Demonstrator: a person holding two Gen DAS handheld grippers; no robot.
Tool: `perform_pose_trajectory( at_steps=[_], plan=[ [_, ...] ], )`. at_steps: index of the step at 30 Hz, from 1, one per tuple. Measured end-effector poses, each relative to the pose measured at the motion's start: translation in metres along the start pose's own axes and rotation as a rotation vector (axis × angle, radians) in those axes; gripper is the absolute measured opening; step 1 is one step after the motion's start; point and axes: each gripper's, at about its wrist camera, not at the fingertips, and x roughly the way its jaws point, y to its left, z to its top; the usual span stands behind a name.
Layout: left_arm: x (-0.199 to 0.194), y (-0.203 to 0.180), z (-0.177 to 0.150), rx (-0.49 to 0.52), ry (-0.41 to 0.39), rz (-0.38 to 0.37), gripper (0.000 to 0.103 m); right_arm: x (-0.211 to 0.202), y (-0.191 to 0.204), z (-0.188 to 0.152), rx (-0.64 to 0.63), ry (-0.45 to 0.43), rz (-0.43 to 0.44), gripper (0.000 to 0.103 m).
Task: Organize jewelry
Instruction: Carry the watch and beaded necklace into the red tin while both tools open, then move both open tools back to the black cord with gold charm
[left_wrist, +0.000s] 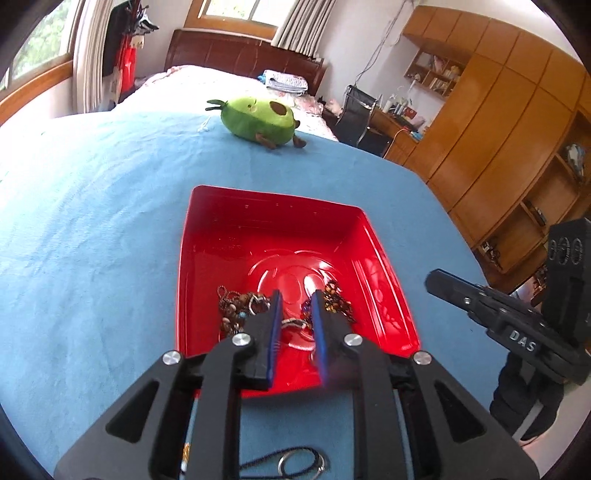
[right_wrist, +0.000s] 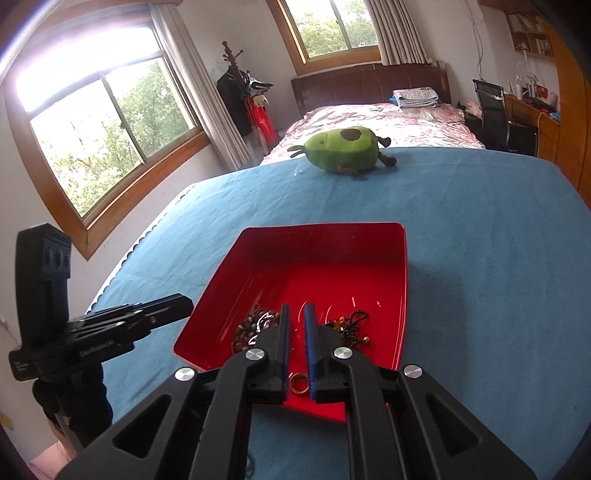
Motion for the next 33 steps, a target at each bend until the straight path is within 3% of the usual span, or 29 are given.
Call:
perform_pose_trajectory(
  at_steps=[2, 10, 17, 27, 33],
  plan=[
    [-0.008, -0.005, -0.006, 0.019, -0.013, 0.014, 0.025, -0.002, 0.003, -0.002, -0.004, 0.002, 0.002, 0.009],
    [-0.023, 0.001, -0.027, 0.016, -0.003, 0.054, 0.030, -0.003, 0.014, -0.018, -0.011, 0.032, 0.012, 0.009],
    [-0.020, 0.016, -0.067, 0.012, 0.045, 0.098, 0.031, 0.001, 0.023, -0.057, -0.013, 0.081, 0.031, 0.009],
    [-0.027, 0.060, -0.115, -0.070, 0.084, 0.195, 0.043, 0.023, 0.032, -0.126, 0.027, 0.202, 0.085, 0.009],
    [-0.028, 0.087, -0.133, -0.130, 0.115, 0.231, 0.049, 0.032, 0.032, -0.145, 0.063, 0.225, 0.101, 0.009]
  ],
)
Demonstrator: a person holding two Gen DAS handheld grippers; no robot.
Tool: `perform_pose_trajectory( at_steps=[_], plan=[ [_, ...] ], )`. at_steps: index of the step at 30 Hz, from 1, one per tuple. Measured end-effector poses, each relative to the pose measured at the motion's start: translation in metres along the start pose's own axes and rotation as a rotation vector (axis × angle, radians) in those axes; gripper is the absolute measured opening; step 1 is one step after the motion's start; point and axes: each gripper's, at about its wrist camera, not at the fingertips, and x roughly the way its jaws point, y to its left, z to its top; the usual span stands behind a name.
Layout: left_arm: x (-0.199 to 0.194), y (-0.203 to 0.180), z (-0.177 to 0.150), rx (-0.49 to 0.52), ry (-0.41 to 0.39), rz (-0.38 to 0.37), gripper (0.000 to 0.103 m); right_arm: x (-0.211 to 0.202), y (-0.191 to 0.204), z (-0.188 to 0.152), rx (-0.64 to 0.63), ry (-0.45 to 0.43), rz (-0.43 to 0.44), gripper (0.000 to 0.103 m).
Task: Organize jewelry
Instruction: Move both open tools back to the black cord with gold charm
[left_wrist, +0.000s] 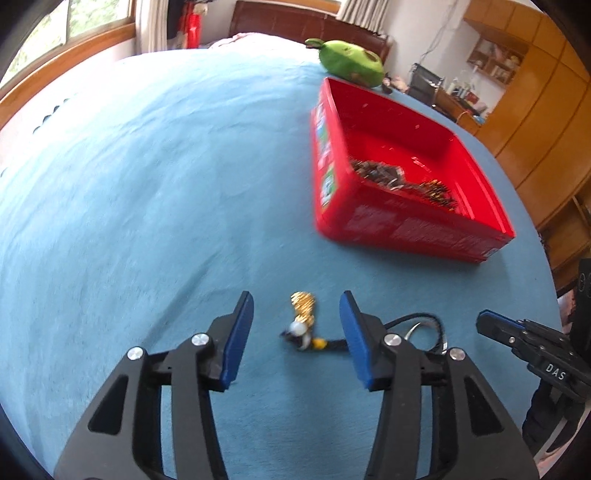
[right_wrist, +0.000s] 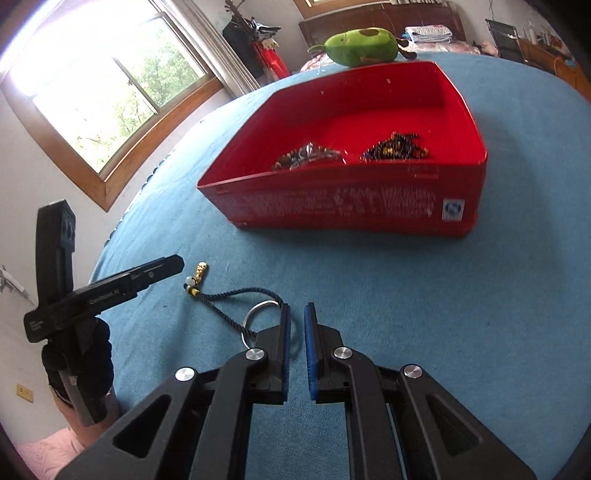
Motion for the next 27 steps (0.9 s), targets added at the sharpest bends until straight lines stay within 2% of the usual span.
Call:
perform_pose_trajectory(
  at_steps=[3, 5, 8, 12, 14, 16, 18, 22, 27],
  plan=[
    [-0.001, 0.004, -0.007, -0.012, 0.005, 0.004, 0.055, 0.004, 0.002, -0.005, 0.003, 0.002, -0.003, 0.009],
    [-0.003, 0.004, -0.009, -0.011, -0.012, 0.022, 0.069, 0.006, 0.004, -0.008, -0.001, -0.003, -0.024, 0.011],
    [-0.007, 0.006, -0.017, -0.008, -0.054, 0.053, 0.084, 0.008, 0.002, -0.013, 0.010, -0.014, -0.043, 0.025],
    [-0.011, 0.007, -0.025, 0.009, -0.067, 0.054, 0.086, 0.007, -0.001, -0.018, 0.027, -0.032, -0.049, 0.036],
    [-0.015, 0.007, -0.031, 0.007, -0.074, 0.050, 0.088, 0.006, -0.003, -0.021, 0.036, -0.045, -0.043, 0.047],
    [-0.019, 0.007, -0.035, 0.007, -0.085, 0.045, 0.090, 0.004, -0.004, -0.025, 0.046, -0.062, -0.043, 0.064],
    [-0.024, 0.006, -0.039, 0.008, -0.093, 0.039, 0.090, 0.000, -0.004, -0.028, 0.053, -0.079, -0.043, 0.067],
    [-0.027, -0.004, -0.043, 0.024, -0.101, 0.028, 0.091, -0.005, -0.006, -0.031, 0.066, -0.094, -0.034, 0.079],
    [-0.029, -0.009, -0.044, 0.030, -0.098, 0.011, 0.091, -0.005, -0.010, -0.035, 0.081, -0.094, -0.032, 0.079]
  ],
)
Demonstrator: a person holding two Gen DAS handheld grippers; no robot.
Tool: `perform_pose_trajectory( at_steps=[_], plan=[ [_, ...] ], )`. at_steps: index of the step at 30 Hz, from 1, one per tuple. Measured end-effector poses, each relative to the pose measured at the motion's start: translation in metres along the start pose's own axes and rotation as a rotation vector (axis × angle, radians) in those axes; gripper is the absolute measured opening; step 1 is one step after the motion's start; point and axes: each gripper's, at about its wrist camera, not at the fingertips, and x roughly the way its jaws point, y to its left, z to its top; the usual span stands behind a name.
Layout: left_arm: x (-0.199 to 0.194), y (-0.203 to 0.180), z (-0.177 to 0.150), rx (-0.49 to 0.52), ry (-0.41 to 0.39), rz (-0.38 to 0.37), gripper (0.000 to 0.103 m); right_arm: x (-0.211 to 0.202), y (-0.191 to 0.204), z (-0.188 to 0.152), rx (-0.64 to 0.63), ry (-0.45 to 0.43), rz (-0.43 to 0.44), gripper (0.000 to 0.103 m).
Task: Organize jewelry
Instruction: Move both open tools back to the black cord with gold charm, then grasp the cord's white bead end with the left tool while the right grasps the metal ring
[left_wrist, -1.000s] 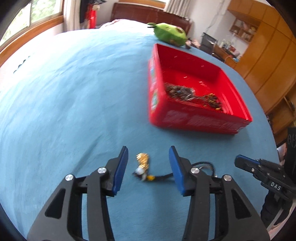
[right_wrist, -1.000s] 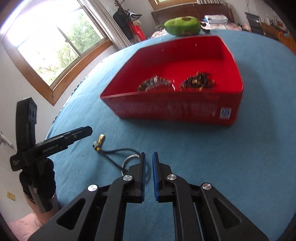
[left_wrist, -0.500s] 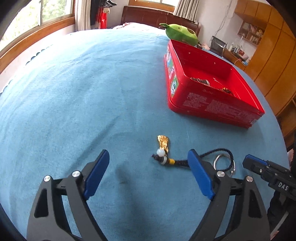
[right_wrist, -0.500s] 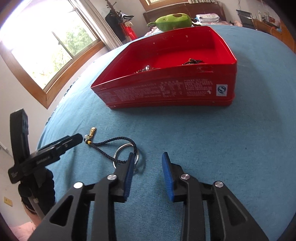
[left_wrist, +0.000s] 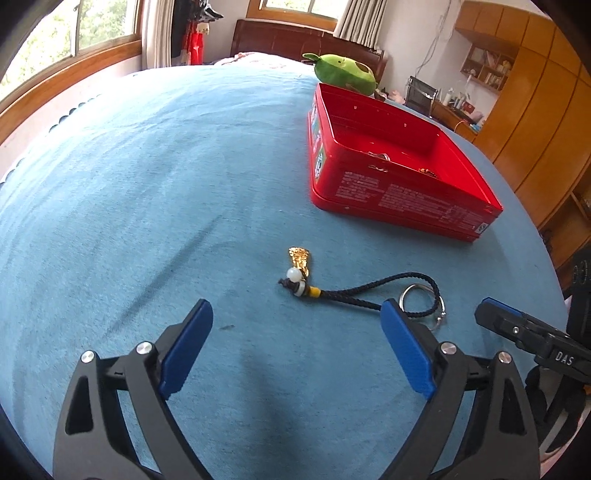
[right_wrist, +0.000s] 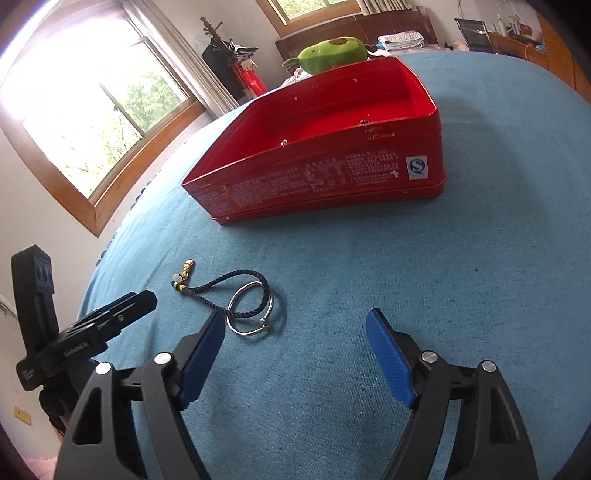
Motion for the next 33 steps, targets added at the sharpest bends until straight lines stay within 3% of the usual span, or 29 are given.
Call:
perform_pose_trajectory(
  at_steps=[4, 9, 12, 21, 33],
  plan=[
    [0.006, 0.002, 0.005, -0.011, 0.025, -0.018, 0.091, 0.001, -0.002, 0.000, 0.001, 0.001, -0.003, 0.079],
    [0.027, 0.015, 0.021, -0.090, 0.112, -0.050, 0.089, 0.005, 0.001, 0.000, -0.009, 0.002, -0.001, 0.079],
    [0.038, 0.018, 0.032, -0.121, 0.149, -0.053, 0.083, 0.005, 0.000, 0.000, -0.008, 0.001, 0.002, 0.079],
    [0.048, 0.003, 0.042, -0.133, 0.187, -0.077, 0.082, 0.006, -0.001, 0.000, -0.015, -0.004, 0.014, 0.079],
    [0.061, -0.009, 0.045, -0.167, 0.258, -0.090, 0.064, 0.003, -0.003, -0.002, -0.018, -0.012, 0.045, 0.079]
  ],
)
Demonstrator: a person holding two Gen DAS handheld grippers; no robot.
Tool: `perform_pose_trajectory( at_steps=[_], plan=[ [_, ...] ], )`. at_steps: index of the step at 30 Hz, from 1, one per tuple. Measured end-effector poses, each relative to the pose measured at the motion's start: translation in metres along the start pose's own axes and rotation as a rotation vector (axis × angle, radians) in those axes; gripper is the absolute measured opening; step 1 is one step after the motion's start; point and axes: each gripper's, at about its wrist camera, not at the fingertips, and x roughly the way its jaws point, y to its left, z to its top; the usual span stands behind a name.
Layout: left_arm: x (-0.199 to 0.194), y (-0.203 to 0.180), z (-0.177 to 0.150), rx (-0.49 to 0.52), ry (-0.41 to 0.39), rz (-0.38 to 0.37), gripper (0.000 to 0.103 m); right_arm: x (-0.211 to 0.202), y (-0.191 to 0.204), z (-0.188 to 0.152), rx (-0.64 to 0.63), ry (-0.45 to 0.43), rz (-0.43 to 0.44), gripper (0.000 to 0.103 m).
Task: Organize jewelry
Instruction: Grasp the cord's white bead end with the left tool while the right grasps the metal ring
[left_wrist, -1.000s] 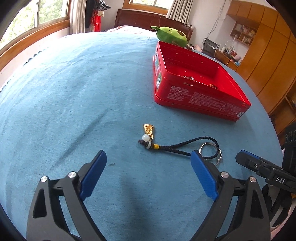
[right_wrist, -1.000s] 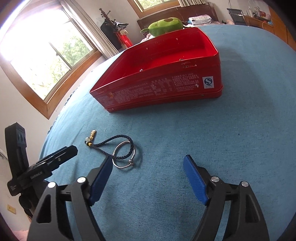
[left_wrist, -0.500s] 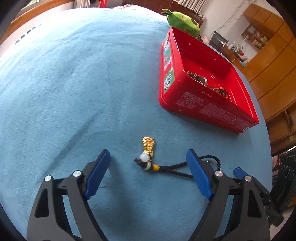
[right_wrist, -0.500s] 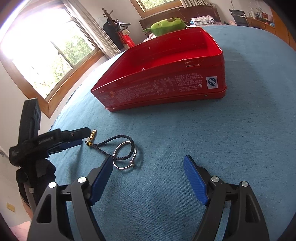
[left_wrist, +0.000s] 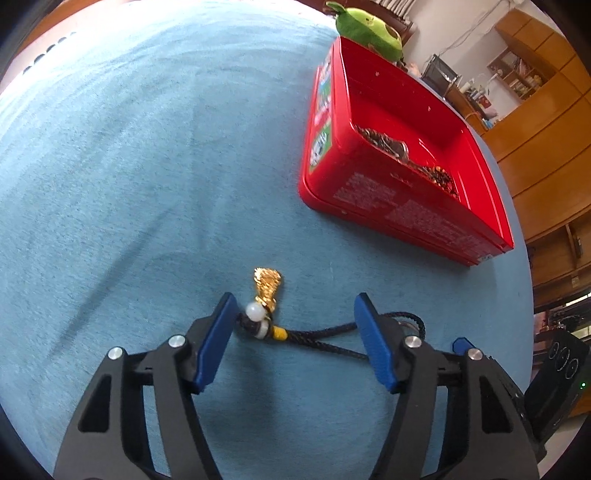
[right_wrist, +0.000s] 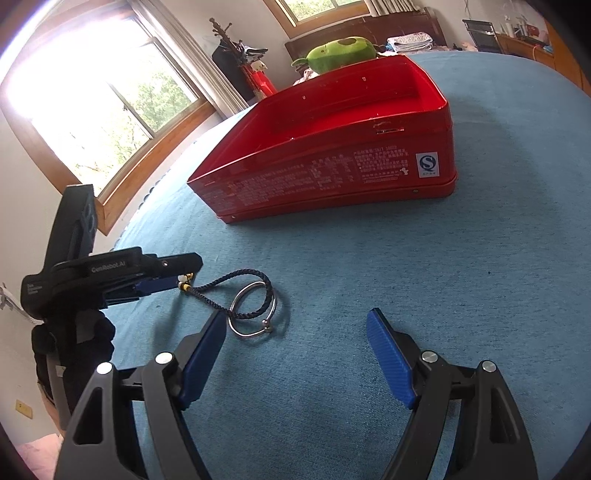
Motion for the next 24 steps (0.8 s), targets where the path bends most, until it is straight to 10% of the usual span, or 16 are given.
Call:
perform_pose_trajectory(
  at_steps=[4, 10, 24],
  plan=[
    [0.003, -0.004, 0.001, -0.018, 0.033, 0.030, 0.061, -0.001, 0.001, 0.000, -0.004, 0.002, 0.013, 0.079],
    [0.006, 0.000, 0.005, -0.038, 0.042, 0.063, 0.014, 0.000, 0.001, 0.000, -0.001, 0.003, 0.027, 0.079],
    [-0.021, 0.029, 0.005, -0.057, -0.062, 0.003, 0.013, 0.001, 0.000, 0.001, -0.003, 0.011, 0.023, 0.077]
  ],
)
